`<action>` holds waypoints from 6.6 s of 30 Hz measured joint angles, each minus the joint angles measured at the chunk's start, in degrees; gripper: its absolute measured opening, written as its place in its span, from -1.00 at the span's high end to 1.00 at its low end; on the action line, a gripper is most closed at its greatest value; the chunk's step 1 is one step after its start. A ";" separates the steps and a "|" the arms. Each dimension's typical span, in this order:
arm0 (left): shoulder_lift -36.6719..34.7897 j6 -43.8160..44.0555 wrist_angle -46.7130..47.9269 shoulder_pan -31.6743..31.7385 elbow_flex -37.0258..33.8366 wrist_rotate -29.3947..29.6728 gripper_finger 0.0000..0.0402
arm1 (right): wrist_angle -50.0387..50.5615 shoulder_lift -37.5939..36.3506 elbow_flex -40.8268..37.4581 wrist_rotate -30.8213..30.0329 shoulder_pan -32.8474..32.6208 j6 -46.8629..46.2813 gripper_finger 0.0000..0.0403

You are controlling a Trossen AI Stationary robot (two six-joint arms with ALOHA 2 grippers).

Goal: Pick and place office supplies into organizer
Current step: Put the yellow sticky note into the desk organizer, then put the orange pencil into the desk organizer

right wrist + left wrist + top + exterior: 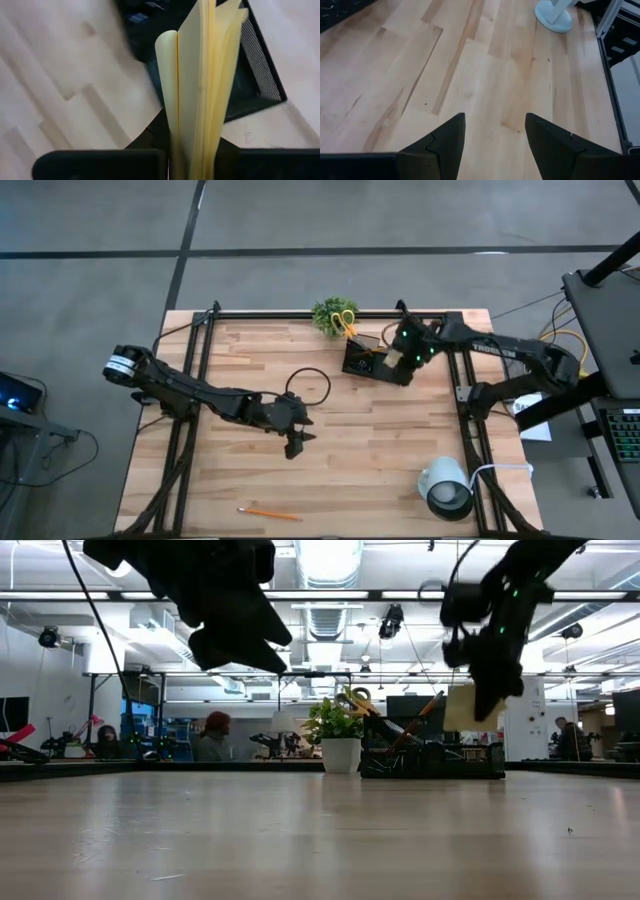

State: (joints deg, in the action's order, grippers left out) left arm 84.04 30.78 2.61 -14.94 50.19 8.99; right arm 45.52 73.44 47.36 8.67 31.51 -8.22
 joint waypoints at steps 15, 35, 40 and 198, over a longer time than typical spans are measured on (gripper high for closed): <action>0.03 0.44 0.31 0.11 0.00 -0.02 0.04 | -0.34 20.51 7.93 10.05 7.08 11.93 0.96; 0.04 0.37 1.55 0.37 -0.04 -0.09 0.04 | 17.76 25.32 18.81 4.14 6.91 16.19 0.10; 0.03 0.35 1.74 0.37 -0.04 -0.17 0.04 | 20.94 23.33 18.81 0.93 6.91 18.42 -0.01; -5.07 1.39 10.10 -19.07 -18.19 13.56 0.20 | -28.01 47.92 28.41 -13.18 -45.99 -8.69 0.94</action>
State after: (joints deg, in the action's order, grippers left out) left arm 78.97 32.17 12.72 -34.01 32.01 22.55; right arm 17.52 121.36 75.77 -4.51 -14.48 -16.91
